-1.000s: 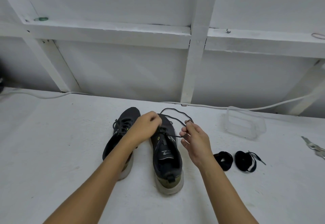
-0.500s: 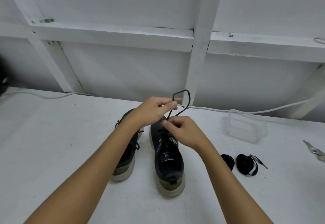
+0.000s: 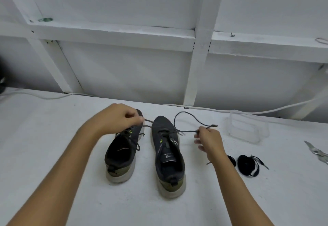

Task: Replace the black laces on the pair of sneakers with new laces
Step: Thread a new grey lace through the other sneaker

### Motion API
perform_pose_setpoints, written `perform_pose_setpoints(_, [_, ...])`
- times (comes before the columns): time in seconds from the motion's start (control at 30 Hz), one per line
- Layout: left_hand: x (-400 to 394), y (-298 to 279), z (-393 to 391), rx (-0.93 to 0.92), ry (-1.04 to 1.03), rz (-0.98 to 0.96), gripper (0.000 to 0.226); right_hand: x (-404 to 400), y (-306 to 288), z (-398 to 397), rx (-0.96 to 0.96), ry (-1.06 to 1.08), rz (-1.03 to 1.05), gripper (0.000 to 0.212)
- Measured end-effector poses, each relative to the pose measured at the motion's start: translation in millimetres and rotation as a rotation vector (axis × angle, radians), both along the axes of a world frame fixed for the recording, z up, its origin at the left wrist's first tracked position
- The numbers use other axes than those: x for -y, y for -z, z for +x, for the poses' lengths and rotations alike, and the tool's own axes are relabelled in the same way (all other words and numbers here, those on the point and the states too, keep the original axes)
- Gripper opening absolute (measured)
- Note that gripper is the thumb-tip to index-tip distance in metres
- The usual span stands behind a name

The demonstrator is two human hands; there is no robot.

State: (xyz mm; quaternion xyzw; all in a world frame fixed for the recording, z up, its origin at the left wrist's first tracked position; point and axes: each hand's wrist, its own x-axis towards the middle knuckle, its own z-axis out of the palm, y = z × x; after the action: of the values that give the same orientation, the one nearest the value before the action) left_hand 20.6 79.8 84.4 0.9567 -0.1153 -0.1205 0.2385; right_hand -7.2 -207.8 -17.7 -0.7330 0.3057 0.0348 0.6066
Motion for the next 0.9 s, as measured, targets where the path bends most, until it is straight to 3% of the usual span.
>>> perform_pose_setpoints(0.1, [-20, -18, -4, 0.069, -0.071, -0.060, 0.027, 15, 18, -2, -0.299, -0.310, -0.596, 0.038])
perform_pose_setpoints(0.2, [-25, -29, -10, 0.158, -0.107, -0.123, 0.025, 11, 18, -1, -0.368, -0.462, -0.832, 0.029])
perform_pose_setpoints(0.27, [-21, -31, -13, 0.186, -0.105, -0.156, 0.025, 1, 10, 2, -0.124, -0.466, -0.803, 0.028])
perform_pose_setpoints(0.37, [-12, -29, -15, 0.143, -0.067, -0.218, 0.027, -17, -12, 5, 0.216, -0.584, -0.557, 0.016])
perform_pose_setpoints(0.5, [-1, -25, -14, 0.136, -0.008, -0.271, 0.041, -43, -41, 2, 0.345, -0.778, -0.370, 0.043])
perform_pose_setpoints(0.53, [2, -24, -14, 0.142, 0.013, -0.277, 0.037, -49, -46, 1, 0.396, -0.773, -0.342, 0.042])
perform_pose_setpoints(0.6, [6, -21, -14, 0.138, 0.038, -0.285, 0.028, -59, -55, 2, 0.473, -0.758, -0.328, 0.016])
perform_pose_setpoints(0.63, [7, -21, -14, 0.130, 0.039, -0.287, 0.027, -62, -60, 4, 0.501, -0.733, -0.339, 0.008])
perform_pose_setpoints(0.7, [4, -22, -16, 0.106, 0.028, -0.271, 0.028, -58, -58, 13, 0.490, -0.565, -0.366, 0.022])
perform_pose_setpoints(0.8, [-8, -17, -18, 0.067, -0.001, -0.211, 0.027, -35, -43, 29, 0.323, -0.283, -0.405, 0.017])
perform_pose_setpoints(0.83, [-10, -14, -19, 0.056, -0.009, -0.205, 0.027, -27, -39, 29, 0.257, -0.304, -0.500, 0.010])
perform_pose_setpoints(0.9, [-8, -7, -19, 0.047, -0.015, -0.220, 0.026, -22, -36, 22, 0.247, -0.514, -0.634, 0.044])
